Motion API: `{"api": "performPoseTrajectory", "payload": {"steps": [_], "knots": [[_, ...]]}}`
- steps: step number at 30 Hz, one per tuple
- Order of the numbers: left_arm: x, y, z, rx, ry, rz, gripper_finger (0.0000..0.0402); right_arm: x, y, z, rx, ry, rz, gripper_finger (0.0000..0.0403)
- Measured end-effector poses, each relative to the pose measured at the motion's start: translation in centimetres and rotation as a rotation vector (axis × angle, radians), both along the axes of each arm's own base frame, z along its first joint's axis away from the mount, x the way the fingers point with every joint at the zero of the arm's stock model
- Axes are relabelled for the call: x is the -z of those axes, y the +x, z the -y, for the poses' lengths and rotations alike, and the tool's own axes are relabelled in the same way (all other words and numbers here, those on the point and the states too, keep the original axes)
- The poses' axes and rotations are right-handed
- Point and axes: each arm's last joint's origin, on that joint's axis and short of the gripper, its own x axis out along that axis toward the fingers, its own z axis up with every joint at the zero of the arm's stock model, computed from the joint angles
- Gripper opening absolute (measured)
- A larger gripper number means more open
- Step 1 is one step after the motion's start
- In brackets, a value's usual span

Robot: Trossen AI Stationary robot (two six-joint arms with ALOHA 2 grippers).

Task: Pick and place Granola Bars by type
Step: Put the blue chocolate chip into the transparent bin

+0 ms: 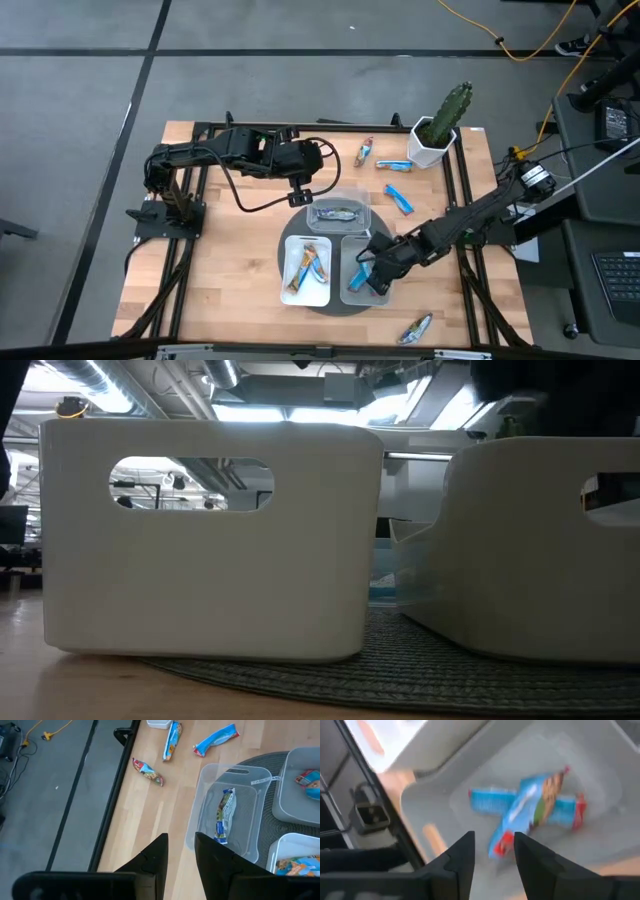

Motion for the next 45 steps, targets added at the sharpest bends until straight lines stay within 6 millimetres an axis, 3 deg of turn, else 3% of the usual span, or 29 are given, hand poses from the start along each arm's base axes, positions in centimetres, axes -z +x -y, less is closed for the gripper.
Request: {"api": "performPoseTrajectory", "payload": {"steps": [9,14,22,28,36,45], "knots": [[0.0,0.0,0.0,-0.002,0.003,0.0,0.0086,-5.7,-2.9,-3.1,0.09,-0.041,-0.126,0.0141],[0.0,0.0,0.0,-0.002,0.003,0.001,0.0082,-6.7,-4.9,-5.4,0.171,0.026,-0.157,0.0141],[0.0,0.0,0.0,0.005,0.007,-0.002,0.0082,-4.5,-9.4,-8.5,0.362,0.101,-0.271,0.0141],[0.0,0.0,0.0,0.017,0.015,-0.008,0.0079,-2.1,-10.6,-9.4,0.38,0.125,-0.285,0.0141],[0.0,0.0,-0.1,0.016,0.016,-0.009,0.0077,1.9,-10.0,-10.4,0.07,0.168,-0.153,0.0141],[0.0,0.0,-0.5,-0.007,0.011,-0.004,0.0079,3.3,-10.5,-10.3,-0.288,0.127,-0.141,0.0141]]}}
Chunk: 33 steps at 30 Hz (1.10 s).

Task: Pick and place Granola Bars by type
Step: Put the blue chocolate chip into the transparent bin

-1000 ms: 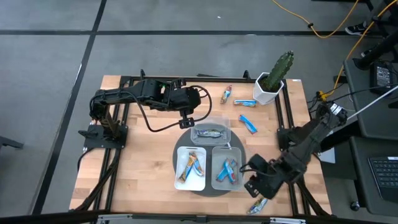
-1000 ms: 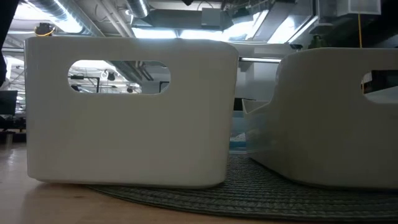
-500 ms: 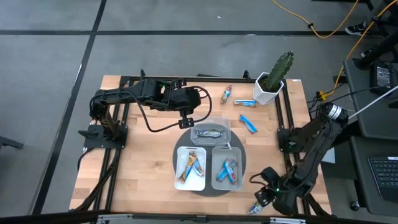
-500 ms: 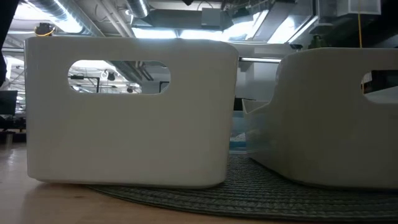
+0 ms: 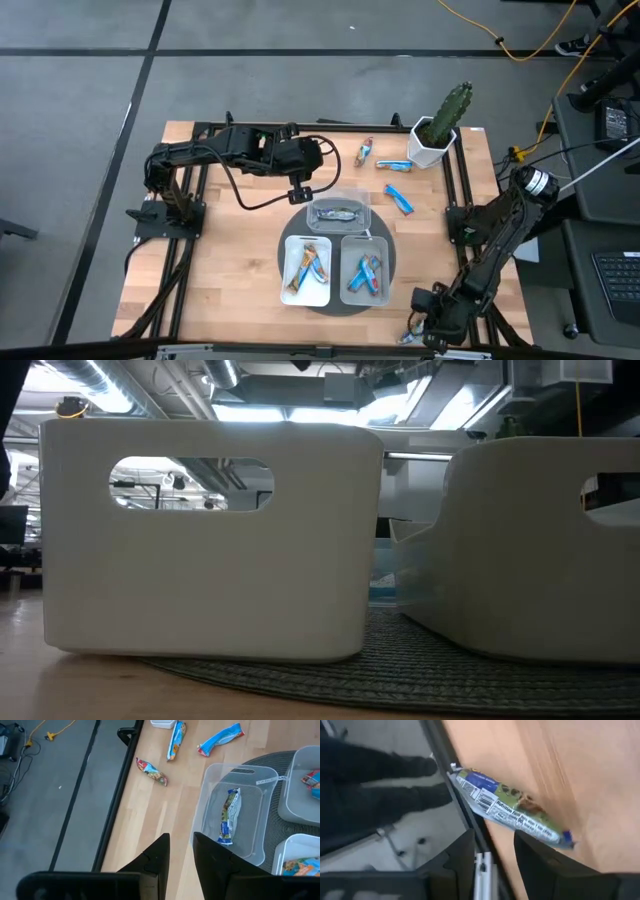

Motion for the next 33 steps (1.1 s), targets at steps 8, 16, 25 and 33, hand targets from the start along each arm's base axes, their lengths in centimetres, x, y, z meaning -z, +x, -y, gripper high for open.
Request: {"api": "performPoseTrajectory", "payload": {"steps": [8,16,25,33], "knots": [[0.0,0.0,-0.7,-0.067,-0.029,0.024,0.0075,0.1,0.1,0.2,-0.274,-0.083,0.121,0.0204],[0.0,-0.1,-1.7,-0.146,-0.035,0.047,0.0075,1.3,-0.4,1.1,-0.455,-0.243,0.087,0.0304],[0.0,-0.1,-2.1,-0.173,-0.043,0.057,0.0075,3.6,-0.1,-1.3,-0.54,-0.194,0.071,0.0284],[0.0,-0.1,-2.1,-0.167,-0.04,0.053,0.0075,6.4,0.0,-1.7,-0.593,-0.278,0.007,0.0229]]}}
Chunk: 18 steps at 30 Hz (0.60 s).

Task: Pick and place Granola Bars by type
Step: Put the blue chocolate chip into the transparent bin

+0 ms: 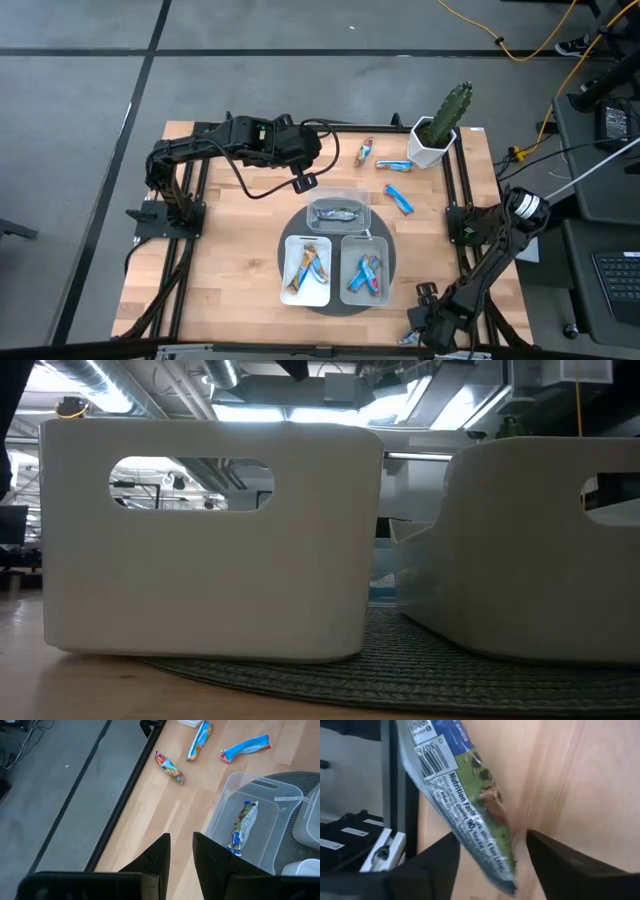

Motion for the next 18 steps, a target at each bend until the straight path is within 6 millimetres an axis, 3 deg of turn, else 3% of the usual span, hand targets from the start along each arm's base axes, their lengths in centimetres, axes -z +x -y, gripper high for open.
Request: {"api": "performPoseTrajectory", "payload": {"steps": [10,18], "knots": [[0.0,0.0,0.0,0.01,-0.005,-0.003,0.0075,-0.9,-0.5,0.8,0.029,-0.028,-0.017,0.0045],[0.0,0.0,0.0,0.028,0.006,-0.013,0.0075,-3.2,-1.1,1.8,0.176,-0.026,-0.035,0.0042]]}}
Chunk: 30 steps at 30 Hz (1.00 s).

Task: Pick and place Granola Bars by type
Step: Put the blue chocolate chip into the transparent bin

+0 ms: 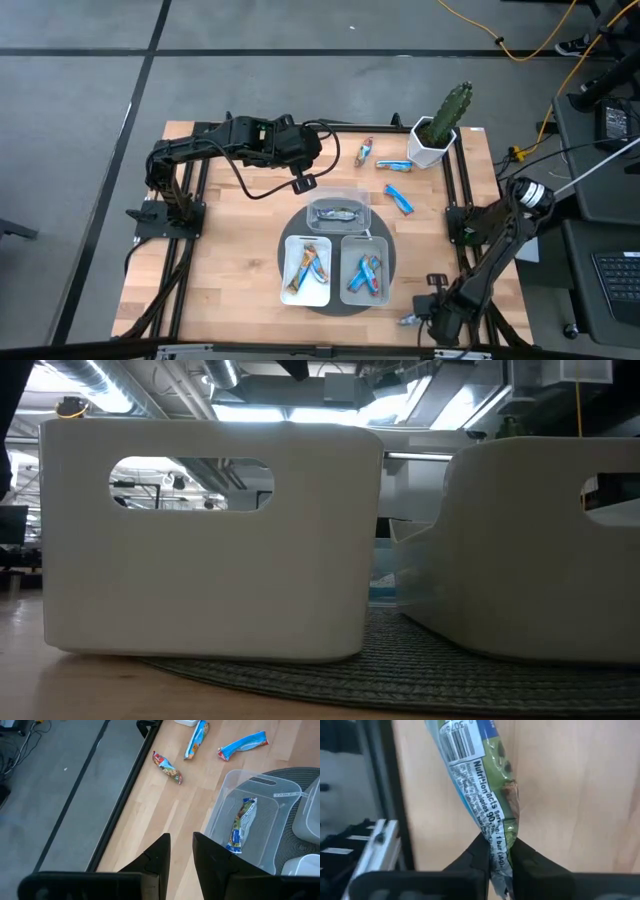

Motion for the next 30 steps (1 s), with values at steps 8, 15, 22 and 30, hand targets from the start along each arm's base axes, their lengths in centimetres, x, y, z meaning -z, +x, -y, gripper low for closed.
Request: {"api": "performPoseTrajectory", "payload": {"steps": [8,15,22,30], "knots": [[0.0,0.0,0.1,0.015,0.008,-0.008,0.0075,-3.7,-0.7,1.5,0.197,0.051,0.081,0.0033],[0.0,0.0,0.1,0.015,0.008,-0.008,0.0075,-6.4,-1.3,3.5,0.347,0.044,0.218,0.0037],[0.0,0.0,0.1,0.017,-0.012,-0.003,0.0075,-8.4,-1.8,5.7,0.354,0.014,0.309,0.0031],[0.0,0.0,0.1,-0.027,-0.039,0.023,0.0075,-11.0,-1.7,9.2,0.282,-0.016,0.446,0.0036]]}}
